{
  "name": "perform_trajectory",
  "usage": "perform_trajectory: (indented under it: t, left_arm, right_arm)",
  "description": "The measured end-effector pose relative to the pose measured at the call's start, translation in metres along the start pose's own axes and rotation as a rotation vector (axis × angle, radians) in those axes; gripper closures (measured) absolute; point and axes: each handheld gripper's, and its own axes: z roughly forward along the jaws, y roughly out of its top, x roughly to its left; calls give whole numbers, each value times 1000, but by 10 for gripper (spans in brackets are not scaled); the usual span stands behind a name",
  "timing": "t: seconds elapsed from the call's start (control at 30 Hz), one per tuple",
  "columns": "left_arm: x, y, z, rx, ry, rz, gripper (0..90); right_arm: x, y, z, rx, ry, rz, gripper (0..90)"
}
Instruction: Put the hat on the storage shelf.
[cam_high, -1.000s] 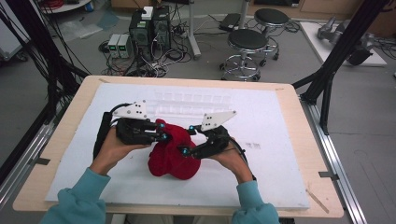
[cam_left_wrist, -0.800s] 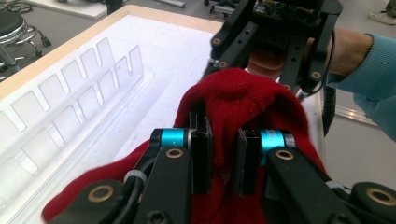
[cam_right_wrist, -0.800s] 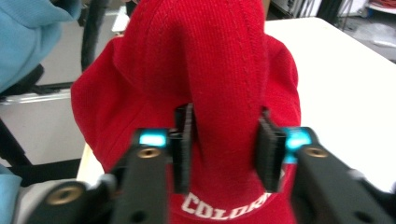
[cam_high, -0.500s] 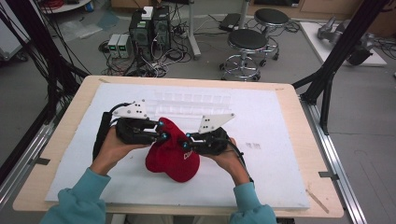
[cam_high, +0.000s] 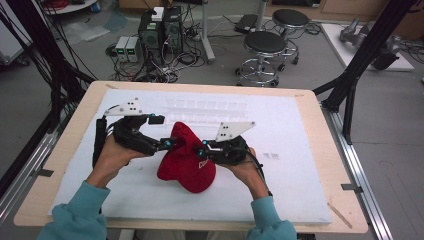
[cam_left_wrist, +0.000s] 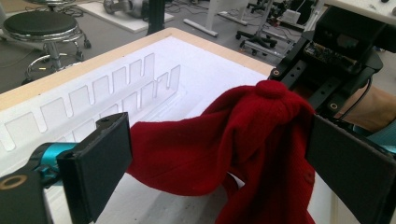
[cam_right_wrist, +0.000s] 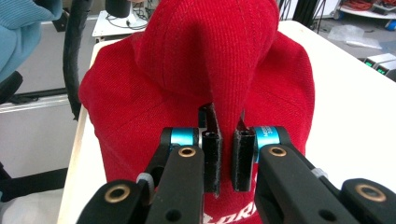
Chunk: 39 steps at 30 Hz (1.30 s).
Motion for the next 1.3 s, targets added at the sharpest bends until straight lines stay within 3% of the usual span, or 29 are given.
perform_trajectory:
  t: [0.1, 0.27, 0.33, 0.47, 0.57, 0.87, 1.07, 1.23, 1.3]
  left_arm:
    - [-2, -1, -1, 9, -10, 17, 83]
    - [-7, -12, -8, -16, -39, 29, 90]
    - [-8, -19, -12, -31, -58, 19, 90]
    - [-9, -33, -16, -9, -108, 23, 88]
    - [-11, -45, -20, -38, -127, 19, 87]
    - [-18, -71, -17, -2, -129, 14, 82]
    - [-21, -82, -7, 13, -104, 7, 90]
    - [-26, -85, 4, 16, -79, -6, 205]
    - [-29, -85, 9, 12, -87, -7, 209]
  right_arm:
    - [0, 1, 0, -7, -4, 0, 857]
    - [0, 2, -4, -24, -35, 13, 857]
    - [-1, 2, -7, -33, -56, 27, 857]
    - [0, 3, -11, -52, -80, 31, 856]
    - [-1, 5, -13, -76, -81, 42, 855]
    - [-1, 11, -17, -109, -113, 47, 855]
    - [-1, 17, -20, -138, -142, 53, 855]
    - [0, 20, -20, -159, -148, 56, 855]
    - [0, 21, -20, -162, -152, 56, 855]
